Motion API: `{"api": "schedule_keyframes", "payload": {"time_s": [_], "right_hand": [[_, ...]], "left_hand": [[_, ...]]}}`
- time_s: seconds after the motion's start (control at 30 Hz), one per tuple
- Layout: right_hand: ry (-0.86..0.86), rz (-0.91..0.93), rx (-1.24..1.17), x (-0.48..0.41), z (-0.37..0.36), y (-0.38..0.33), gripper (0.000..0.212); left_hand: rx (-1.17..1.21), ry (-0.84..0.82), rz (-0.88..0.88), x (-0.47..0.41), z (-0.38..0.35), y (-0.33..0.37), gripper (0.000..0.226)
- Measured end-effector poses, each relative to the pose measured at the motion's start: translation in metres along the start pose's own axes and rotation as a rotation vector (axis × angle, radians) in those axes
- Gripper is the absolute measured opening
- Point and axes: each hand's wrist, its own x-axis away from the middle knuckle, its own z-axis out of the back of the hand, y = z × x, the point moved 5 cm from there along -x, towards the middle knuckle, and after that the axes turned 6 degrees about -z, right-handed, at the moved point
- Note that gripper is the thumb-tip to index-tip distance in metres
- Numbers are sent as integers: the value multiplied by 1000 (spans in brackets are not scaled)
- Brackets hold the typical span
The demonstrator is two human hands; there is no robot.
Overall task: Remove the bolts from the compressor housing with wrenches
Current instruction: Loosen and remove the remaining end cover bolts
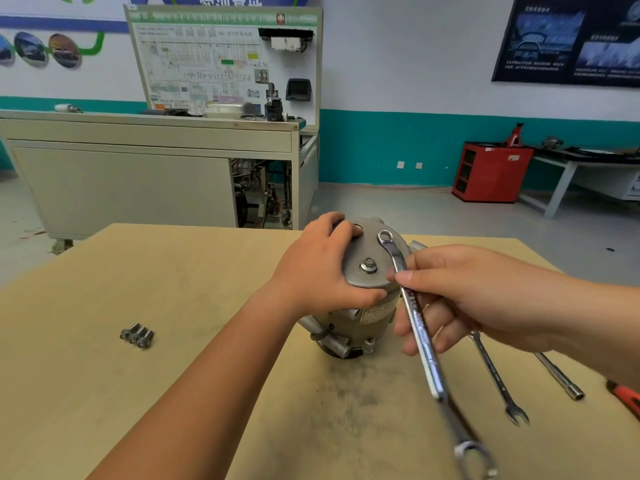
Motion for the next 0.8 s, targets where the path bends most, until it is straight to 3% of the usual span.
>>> {"api": "schedule_keyframes", "payload": {"time_s": [0.23,0.53,0.6,0.7,0.8], "right_hand": [[-83,-40,-281,-6,-19,3,19],[-176,-64,-244,-11,-28,3,21],[-201,-97,-64,-13,-19,5,21],[-209,-161,417,-15,16,-2,26],[-111,-166,761,-23,55,-21,35]], "left_hand": [[9,-9,-4,-1,1,2,101],[0,10,-28,-1,1,1,99],[3,5,-27,0,2,0,101],[0,-3,-25,0,1,0,95],[-10,-13,-21,-2,-1,0,87]]}}
